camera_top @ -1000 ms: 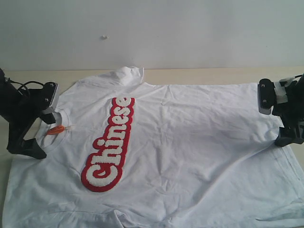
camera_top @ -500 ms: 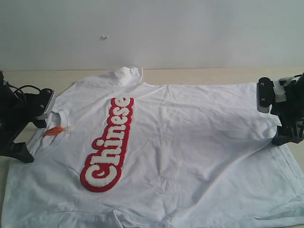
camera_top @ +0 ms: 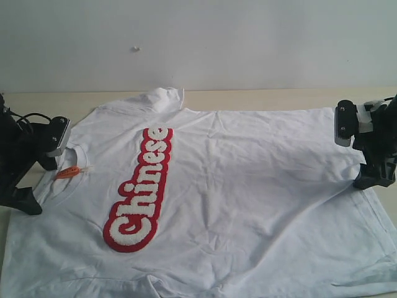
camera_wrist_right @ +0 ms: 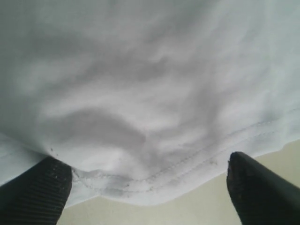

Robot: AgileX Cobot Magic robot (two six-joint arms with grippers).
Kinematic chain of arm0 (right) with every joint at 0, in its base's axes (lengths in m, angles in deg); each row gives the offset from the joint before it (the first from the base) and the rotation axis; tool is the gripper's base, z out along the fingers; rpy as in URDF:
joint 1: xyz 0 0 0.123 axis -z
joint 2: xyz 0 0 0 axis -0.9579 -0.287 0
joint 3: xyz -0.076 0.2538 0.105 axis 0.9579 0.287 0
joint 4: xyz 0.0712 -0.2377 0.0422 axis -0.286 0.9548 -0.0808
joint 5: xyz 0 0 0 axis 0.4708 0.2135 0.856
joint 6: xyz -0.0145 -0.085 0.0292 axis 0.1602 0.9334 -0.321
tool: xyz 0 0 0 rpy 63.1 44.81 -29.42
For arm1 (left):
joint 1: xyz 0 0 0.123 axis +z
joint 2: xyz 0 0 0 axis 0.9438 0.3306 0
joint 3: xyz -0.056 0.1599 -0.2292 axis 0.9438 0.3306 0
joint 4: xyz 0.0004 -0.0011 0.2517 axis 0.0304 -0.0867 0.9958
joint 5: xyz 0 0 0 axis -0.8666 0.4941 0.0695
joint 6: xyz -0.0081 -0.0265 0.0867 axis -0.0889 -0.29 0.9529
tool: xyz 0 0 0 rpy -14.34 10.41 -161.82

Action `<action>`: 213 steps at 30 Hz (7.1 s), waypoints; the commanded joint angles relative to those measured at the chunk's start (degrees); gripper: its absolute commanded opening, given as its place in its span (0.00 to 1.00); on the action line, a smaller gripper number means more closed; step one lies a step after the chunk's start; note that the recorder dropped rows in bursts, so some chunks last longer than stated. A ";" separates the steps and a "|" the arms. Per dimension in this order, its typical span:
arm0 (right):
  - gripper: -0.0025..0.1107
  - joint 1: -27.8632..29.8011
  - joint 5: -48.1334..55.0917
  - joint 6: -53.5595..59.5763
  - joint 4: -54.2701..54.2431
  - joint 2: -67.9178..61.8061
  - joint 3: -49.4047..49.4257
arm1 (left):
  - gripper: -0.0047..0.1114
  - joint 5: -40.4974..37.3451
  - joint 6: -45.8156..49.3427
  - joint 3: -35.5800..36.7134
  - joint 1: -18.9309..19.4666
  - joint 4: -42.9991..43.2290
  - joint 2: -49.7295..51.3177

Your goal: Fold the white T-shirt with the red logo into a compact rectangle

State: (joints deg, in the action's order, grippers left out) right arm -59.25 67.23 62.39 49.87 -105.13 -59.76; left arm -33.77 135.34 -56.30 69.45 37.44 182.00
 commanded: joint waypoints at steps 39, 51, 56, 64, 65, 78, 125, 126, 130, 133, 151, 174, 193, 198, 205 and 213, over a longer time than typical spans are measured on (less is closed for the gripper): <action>0.02 -0.02 5.83 -4.00 -6.89 12.00 0.28 | 0.04 6.31 -4.33 1.33 0.12 2.62 -12.99; 0.02 -0.02 10.44 -2.94 -10.97 28.43 0.28 | 0.04 9.03 -9.16 1.33 0.12 -0.77 -26.13; 0.02 -0.02 10.44 -2.94 -12.00 34.67 0.28 | 0.04 10.76 -13.17 1.33 0.12 0.49 -32.58; 0.02 -0.02 10.71 -4.43 -14.91 43.52 0.28 | 0.04 8.04 -21.27 1.33 0.12 6.39 -40.52; 0.02 -0.02 11.39 -5.00 -14.91 44.38 0.28 | 0.04 7.07 -22.98 1.33 0.12 8.51 -41.52; 0.02 -0.02 12.90 -5.80 -24.07 49.15 -3.11 | 0.04 8.94 -30.04 1.33 0.12 13.88 -50.12; 0.02 -4.08 17.82 -26.53 -25.69 49.91 -7.71 | 0.04 6.87 -45.80 1.22 -0.66 21.93 -57.09; 0.02 -4.08 18.38 -28.40 -24.50 48.69 -7.71 | 0.04 6.03 -45.80 1.22 -0.66 21.93 -55.88; 0.02 -4.08 17.66 -29.77 -24.03 46.13 -7.80 | 0.04 5.14 -41.71 1.22 -1.06 21.93 -53.71; 0.02 -4.08 18.19 -29.77 -24.14 46.49 -7.80 | 0.04 4.15 -40.11 1.22 -2.03 21.83 -53.85; 0.02 -13.13 24.51 -41.87 -12.39 54.26 -7.68 | 0.04 -6.60 -38.28 2.63 -7.94 16.81 -62.21; 0.02 -11.96 -11.30 -44.80 4.58 14.15 -7.68 | 0.04 35.52 -37.88 2.75 -1.13 18.61 -18.99; 0.02 -11.96 -55.37 -41.12 11.92 -5.45 -7.79 | 0.34 74.13 -38.24 0.24 0.87 15.81 3.13; 0.17 -11.70 -64.52 -35.74 4.18 -10.72 -8.64 | 0.62 74.35 -38.59 -3.04 2.29 15.38 7.53; 0.77 -11.61 -69.86 -27.38 -7.99 -12.29 -10.67 | 0.67 72.94 -40.30 -4.10 2.79 15.03 8.67; 0.77 -10.97 -37.85 -27.35 -10.80 -11.64 -17.62 | 0.65 70.28 -39.94 -4.10 2.79 15.56 8.44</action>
State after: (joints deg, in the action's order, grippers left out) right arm -70.99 17.84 35.78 40.15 -117.37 -73.19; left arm 37.34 95.74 -60.20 72.09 53.23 190.73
